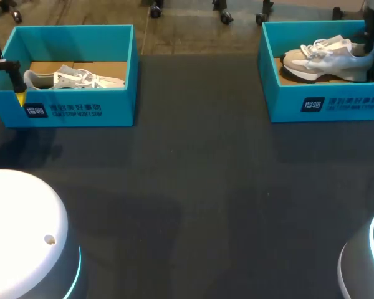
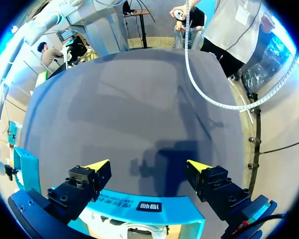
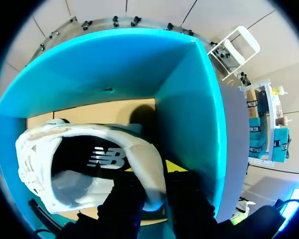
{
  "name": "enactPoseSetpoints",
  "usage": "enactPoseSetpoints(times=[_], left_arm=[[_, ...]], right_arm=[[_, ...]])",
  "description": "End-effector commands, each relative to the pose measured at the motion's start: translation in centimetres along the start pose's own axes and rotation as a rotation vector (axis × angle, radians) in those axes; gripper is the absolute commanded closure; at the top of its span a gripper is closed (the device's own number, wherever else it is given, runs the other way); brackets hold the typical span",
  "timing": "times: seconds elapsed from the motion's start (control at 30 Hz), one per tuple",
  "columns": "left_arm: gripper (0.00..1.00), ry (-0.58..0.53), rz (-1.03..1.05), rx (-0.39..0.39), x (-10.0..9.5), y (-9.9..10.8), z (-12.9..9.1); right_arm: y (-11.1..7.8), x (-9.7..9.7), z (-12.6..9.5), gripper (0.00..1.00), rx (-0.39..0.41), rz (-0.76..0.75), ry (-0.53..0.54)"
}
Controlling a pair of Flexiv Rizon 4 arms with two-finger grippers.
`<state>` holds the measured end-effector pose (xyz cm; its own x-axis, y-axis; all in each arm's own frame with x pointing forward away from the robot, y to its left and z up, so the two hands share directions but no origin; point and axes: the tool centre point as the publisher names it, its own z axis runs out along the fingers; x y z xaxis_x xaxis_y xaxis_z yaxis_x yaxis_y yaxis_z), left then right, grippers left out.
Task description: Take the shoe out of the shoebox, open the shoe tongue, remove and reinsert the insole, then place the shoe into the shoebox
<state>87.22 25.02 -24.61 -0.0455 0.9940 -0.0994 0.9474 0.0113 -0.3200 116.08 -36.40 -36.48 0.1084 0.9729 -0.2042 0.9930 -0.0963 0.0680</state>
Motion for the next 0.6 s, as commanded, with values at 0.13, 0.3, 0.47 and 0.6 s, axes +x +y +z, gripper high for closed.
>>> enactPoseSetpoints(times=[0.13,0.3,0.47,0.6], left_arm=[[0.00,0.002,0.000,-0.004,0.0,-0.1,0.0],[0.00,0.002,0.000,-0.004,0.0,-0.1,0.0],[0.00,0.002,0.000,-0.004,0.0,-0.1,0.0],[0.00,0.002,0.000,-0.004,0.0,-0.1,0.0]], right_arm=[[-0.6,-0.2,-1.1,1.00,-0.008,-0.006,-0.003],[-1.2,-1.2,-3.0,1.00,0.015,-0.011,0.005],[-1.4,-2.0,-5.8,1.00,-0.011,0.001,0.011],[-1.4,-2.6,-8.4,1.00,-0.022,0.003,0.007]])
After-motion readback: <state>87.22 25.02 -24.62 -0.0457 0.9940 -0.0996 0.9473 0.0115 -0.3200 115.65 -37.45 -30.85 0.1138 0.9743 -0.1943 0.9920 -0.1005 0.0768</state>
